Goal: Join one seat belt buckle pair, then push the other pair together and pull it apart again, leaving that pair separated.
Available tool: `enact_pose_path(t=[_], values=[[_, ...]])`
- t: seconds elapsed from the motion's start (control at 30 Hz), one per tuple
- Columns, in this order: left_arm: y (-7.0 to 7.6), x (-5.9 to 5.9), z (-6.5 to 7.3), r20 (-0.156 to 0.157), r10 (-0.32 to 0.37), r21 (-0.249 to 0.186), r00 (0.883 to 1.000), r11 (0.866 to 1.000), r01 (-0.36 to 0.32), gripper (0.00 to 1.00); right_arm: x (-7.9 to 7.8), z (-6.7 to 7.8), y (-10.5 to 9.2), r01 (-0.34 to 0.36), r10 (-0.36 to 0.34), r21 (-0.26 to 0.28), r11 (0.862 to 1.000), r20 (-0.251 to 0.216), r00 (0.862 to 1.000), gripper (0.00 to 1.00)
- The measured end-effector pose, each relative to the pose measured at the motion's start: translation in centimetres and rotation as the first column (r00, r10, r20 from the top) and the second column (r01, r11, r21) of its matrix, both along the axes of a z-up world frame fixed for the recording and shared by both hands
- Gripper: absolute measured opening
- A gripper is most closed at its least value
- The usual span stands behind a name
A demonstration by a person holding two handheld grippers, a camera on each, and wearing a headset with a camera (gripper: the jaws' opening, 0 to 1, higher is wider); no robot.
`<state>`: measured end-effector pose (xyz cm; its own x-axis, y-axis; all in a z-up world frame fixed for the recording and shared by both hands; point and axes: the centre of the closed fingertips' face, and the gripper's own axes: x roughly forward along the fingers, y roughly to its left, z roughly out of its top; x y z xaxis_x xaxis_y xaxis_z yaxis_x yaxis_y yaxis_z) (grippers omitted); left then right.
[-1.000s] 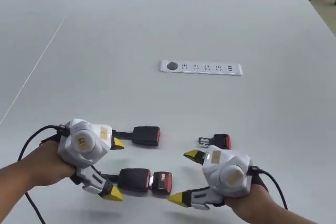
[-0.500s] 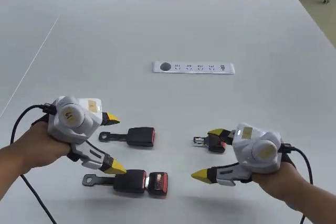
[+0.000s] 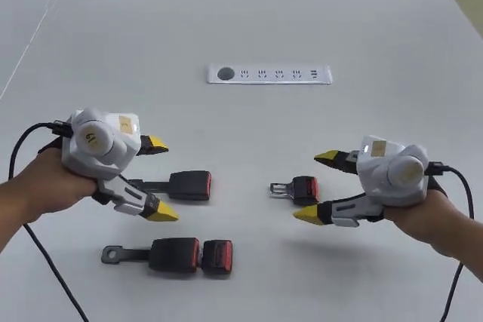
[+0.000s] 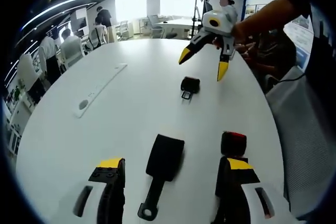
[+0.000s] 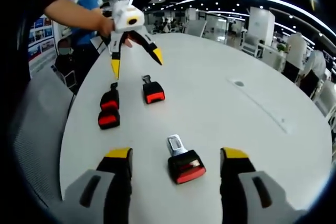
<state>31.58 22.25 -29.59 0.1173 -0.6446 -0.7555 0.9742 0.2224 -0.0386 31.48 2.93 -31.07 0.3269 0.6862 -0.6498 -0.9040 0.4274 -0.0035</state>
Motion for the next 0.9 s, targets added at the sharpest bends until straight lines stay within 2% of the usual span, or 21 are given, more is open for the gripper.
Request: enact_pose_path(t=[0.23, 0.43, 0.53, 0.67, 0.73, 0.8, 0.9], values=[[-0.8, 0.7, -2.4, -0.03, -0.05, 0.022, 0.998, 0.998, 0.05, 0.79, 0.3, -2.2, -0.3, -0.046, 0.045, -0.017, 0.999, -0.059, 0.997, 0.69], [-0.9, 1.1, -4.1, -0.052, -0.069, 0.027, 0.996, 0.997, 0.071, 0.76, 0.7, -3.7, -0.4, -0.068, 0.065, -0.034, 0.997, -0.083, 0.994, 0.67], [-0.8, 1.3, -4.9, -0.062, -0.087, 0.038, 0.994, 0.995, 0.089, 0.75, 0.7, -4.1, -0.3, -0.074, 0.07, -0.034, 0.997, -0.101, 0.992, 0.66], [-0.6, 1.6, -5.7, -0.068, -0.092, 0.044, 0.993, 0.994, 0.095, 0.72, 0.6, -4.7, -0.4, -0.097, 0.091, -0.047, 0.994, -0.124, 0.988, 0.59], [-0.5, 1.5, -6.2, -0.079, -0.095, 0.051, 0.992, 0.994, 0.099, 0.7, 0.5, -4.8, -0.4, -0.11, 0.103, -0.052, 0.993, -0.124, 0.987, 0.58], [-0.5, 1.4, -6.4, -0.076, -0.107, 0.051, 0.991, 0.993, 0.111, 0.67, 0.4, -4.8, -0.3, -0.119, 0.112, -0.05, 0.992, -0.128, 0.985, 0.58], [-0.5, 1.8, -6.2, -0.068, -0.105, 0.032, 0.992, 0.994, 0.108, 0.63, 0.4, -4.9, -0.5, -0.138, 0.13, -0.06, 0.989, -0.131, 0.983, 0.54]])
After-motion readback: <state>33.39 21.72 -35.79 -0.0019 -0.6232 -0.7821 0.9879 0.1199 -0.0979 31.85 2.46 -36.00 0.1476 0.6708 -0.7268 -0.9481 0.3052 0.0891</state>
